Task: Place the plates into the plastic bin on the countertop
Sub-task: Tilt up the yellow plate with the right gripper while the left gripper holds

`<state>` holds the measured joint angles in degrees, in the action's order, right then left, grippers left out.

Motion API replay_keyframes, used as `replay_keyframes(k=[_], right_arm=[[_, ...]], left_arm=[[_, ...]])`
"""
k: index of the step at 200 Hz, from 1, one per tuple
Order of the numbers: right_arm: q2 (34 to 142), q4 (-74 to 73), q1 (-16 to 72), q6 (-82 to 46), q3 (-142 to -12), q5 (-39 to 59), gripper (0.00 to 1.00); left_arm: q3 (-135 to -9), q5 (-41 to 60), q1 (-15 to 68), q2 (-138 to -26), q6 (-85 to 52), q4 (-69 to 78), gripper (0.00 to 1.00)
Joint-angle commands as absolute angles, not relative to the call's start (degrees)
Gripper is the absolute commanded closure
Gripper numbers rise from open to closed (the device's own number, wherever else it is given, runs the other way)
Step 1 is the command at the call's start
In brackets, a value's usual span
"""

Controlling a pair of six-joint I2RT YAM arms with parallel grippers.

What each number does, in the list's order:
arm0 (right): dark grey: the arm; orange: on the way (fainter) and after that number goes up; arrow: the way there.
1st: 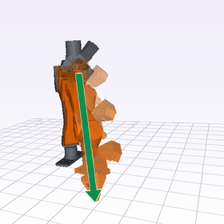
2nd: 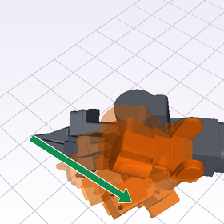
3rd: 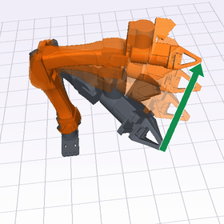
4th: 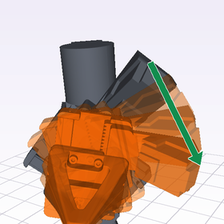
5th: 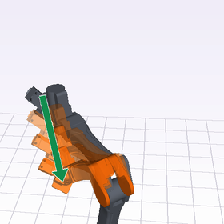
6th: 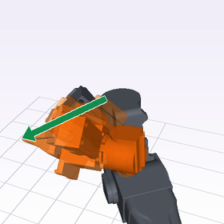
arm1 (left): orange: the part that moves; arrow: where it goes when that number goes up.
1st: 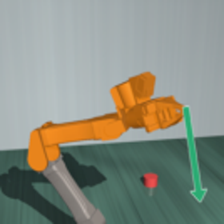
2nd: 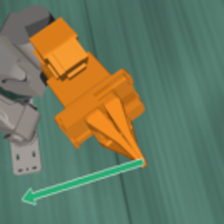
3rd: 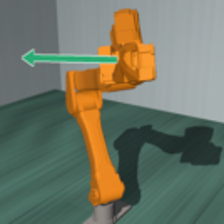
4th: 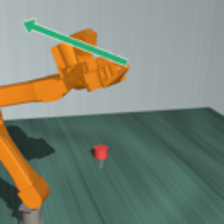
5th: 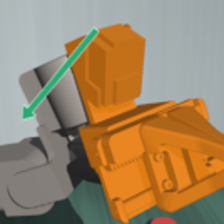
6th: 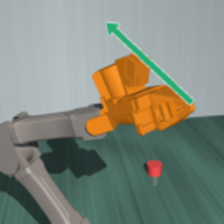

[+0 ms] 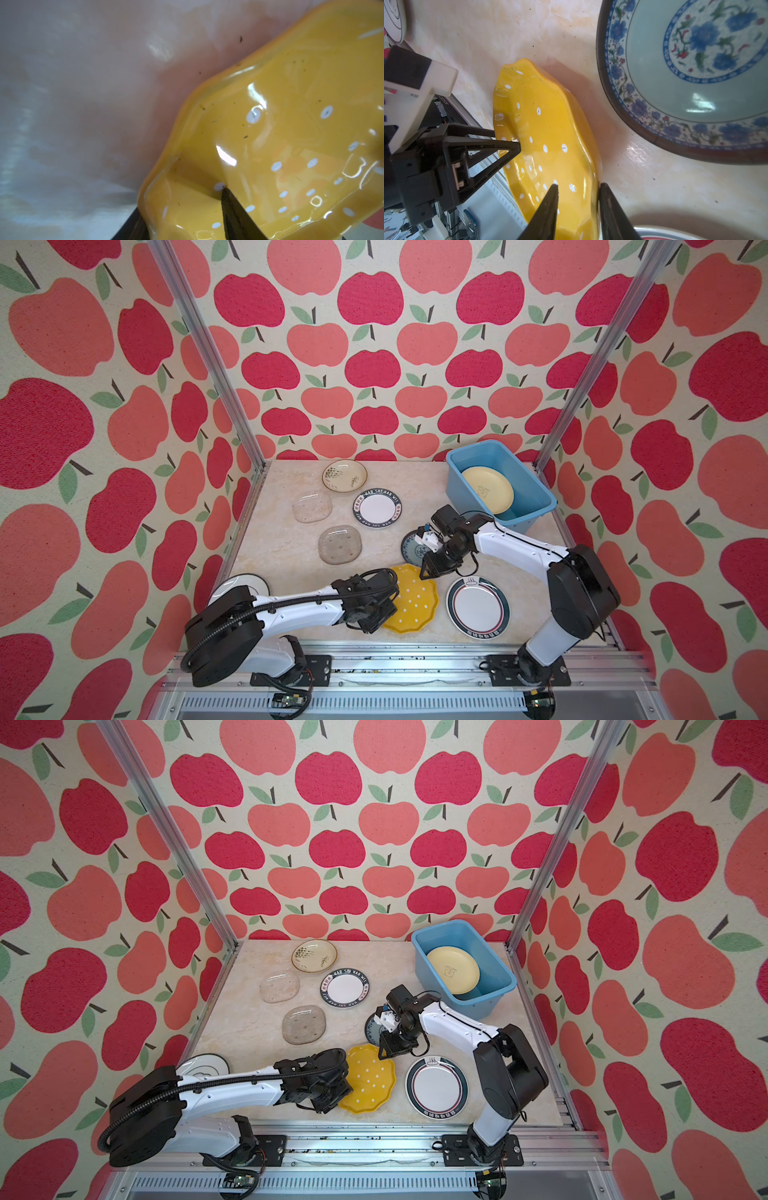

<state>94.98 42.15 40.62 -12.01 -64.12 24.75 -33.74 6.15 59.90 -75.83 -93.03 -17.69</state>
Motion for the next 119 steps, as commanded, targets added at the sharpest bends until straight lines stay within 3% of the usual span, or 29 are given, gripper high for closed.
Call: replay_keyframes(k=[1, 60, 119], right_arm=[[92.9, 42.5, 44.4, -12.2, -62.6, 44.0, 0.65], [92.3, 41.9, 44.3, -12.8, -61.7, 45.1, 0.70], [93.0, 40.7, 43.9, -14.6, -61.1, 45.7, 0.66]], left_arm=[[-32.2, 2.0, 60.0, -74.7, -94.0, -6.6, 0.49], [-28.1, 0.2, 60.0, -69.7, -93.6, -2.7, 0.55], [-26.8, 0.0, 60.0, -69.1, -93.2, -1.1, 0.77]])
